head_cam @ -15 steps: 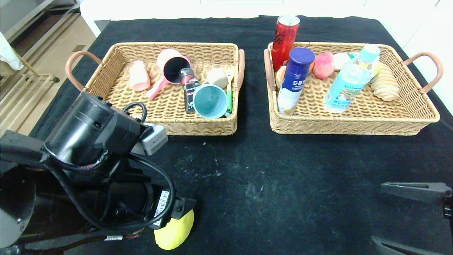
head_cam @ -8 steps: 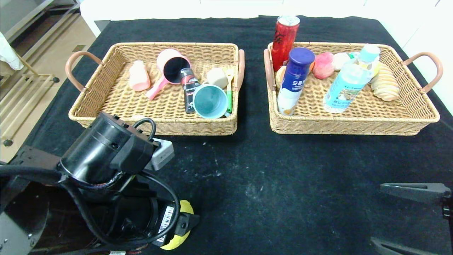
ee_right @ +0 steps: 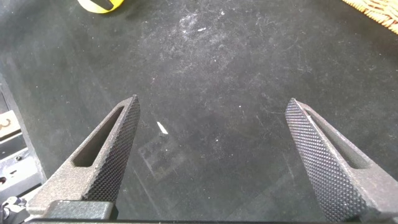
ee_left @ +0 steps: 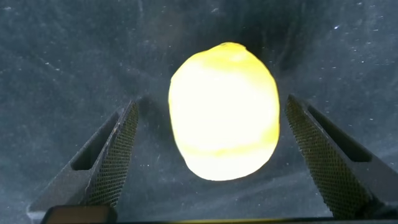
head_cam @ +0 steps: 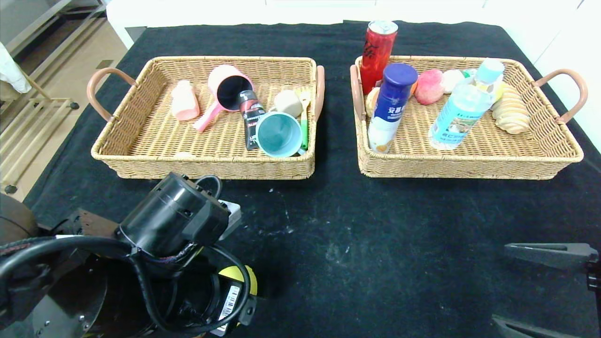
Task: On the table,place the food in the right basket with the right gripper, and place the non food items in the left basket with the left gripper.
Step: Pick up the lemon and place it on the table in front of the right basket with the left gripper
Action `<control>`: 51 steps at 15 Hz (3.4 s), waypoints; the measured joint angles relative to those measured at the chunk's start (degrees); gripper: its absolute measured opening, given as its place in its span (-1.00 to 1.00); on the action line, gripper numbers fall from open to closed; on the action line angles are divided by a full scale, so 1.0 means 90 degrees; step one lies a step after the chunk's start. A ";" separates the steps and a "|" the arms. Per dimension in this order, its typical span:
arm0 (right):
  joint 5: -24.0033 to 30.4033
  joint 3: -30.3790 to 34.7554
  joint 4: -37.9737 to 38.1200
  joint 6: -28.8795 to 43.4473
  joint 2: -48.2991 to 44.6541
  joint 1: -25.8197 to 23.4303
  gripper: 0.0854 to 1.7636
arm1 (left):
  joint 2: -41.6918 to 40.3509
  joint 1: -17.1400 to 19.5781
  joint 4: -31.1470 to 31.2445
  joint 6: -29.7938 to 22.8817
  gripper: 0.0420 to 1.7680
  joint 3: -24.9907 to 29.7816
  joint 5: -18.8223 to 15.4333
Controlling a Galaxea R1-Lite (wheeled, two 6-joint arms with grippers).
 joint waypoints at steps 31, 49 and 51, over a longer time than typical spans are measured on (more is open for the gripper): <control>0.0001 0.0104 0.0000 -0.0127 -0.0004 0.0087 0.94 | -0.0129 -0.0009 -0.0028 -0.0012 0.14 -0.0034 -0.0085; -0.0211 -0.0190 -0.0019 -0.0103 -0.0638 -0.0009 0.94 | 0.1191 -0.1234 -0.2147 0.0041 0.13 -0.1585 -0.0391; -0.0214 -0.0241 0.0005 -0.0085 -0.0748 -0.0049 0.94 | 0.1475 -0.1368 -0.2151 0.0051 0.13 -0.1879 -0.0401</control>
